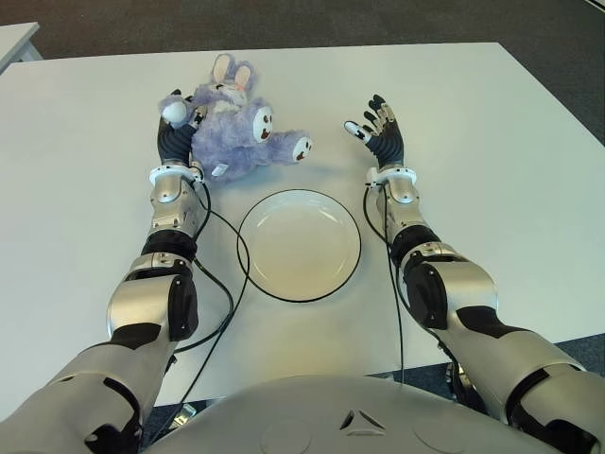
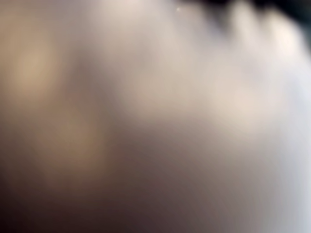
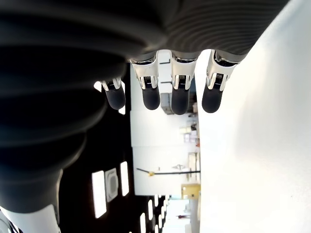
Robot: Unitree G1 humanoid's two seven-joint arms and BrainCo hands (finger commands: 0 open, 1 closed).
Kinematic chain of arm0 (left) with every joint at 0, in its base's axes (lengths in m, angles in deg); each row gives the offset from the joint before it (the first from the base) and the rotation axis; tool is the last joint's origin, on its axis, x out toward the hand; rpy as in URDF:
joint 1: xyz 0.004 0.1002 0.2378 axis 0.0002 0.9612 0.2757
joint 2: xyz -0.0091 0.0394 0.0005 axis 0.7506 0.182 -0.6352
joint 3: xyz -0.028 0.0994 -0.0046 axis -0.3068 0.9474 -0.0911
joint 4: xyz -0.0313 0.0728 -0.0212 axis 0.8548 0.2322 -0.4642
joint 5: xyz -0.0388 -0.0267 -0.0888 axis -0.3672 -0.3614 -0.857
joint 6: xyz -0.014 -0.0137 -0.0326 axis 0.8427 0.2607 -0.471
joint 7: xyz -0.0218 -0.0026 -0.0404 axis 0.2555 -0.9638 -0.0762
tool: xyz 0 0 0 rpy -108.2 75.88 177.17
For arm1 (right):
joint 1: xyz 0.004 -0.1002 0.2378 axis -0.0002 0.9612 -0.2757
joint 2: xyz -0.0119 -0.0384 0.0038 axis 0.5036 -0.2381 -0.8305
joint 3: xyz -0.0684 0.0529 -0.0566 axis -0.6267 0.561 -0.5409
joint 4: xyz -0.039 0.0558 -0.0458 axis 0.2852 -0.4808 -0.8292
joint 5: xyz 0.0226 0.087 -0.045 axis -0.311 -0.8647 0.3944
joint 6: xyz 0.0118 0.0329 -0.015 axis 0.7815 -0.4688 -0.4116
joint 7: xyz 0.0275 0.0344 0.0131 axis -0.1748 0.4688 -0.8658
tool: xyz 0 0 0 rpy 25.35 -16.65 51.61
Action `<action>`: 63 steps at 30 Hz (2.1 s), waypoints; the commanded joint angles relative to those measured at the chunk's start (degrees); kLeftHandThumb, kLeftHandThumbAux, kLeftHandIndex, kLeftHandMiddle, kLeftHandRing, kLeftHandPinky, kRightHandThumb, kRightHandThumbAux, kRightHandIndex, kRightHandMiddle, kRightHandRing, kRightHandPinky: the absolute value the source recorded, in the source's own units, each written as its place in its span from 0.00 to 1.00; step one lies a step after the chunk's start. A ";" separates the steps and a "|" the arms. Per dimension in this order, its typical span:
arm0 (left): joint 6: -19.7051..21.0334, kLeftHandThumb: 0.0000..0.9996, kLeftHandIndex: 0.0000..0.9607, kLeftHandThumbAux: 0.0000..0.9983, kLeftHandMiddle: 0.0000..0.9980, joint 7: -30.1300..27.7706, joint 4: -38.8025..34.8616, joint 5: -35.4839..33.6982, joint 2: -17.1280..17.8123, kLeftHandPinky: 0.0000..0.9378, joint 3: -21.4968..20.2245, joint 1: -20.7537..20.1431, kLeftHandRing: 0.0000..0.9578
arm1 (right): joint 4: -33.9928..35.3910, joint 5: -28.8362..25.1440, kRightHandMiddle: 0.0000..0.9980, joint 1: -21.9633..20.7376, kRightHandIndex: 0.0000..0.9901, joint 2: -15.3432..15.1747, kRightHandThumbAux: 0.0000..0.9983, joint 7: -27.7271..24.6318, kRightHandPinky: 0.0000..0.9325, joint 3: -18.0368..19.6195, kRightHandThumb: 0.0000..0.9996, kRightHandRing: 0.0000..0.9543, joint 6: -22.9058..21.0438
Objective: Put the doll into the plate.
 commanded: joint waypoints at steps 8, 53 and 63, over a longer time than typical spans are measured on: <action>-0.48 0.53 0.22 0.65 0.25 2.07 2.03 0.25 -1.14 0.36 -0.16 -1.07 0.29 | -1.80 0.09 0.07 3.06 0.04 0.66 0.74 0.40 0.11 0.03 0.03 0.08 -1.11; -3.44 0.71 0.45 0.69 0.63 11.99 6.99 2.88 -1.98 0.65 0.49 -4.67 0.66 | -1.75 -0.18 0.07 2.82 0.04 0.56 0.75 0.52 0.11 0.25 0.04 0.08 -1.35; -3.89 0.71 0.45 0.70 0.67 15.87 7.58 5.32 -1.91 0.72 1.26 -4.92 0.70 | -1.79 -0.21 0.07 2.81 0.04 0.54 0.74 0.53 0.12 0.29 0.03 0.09 -1.35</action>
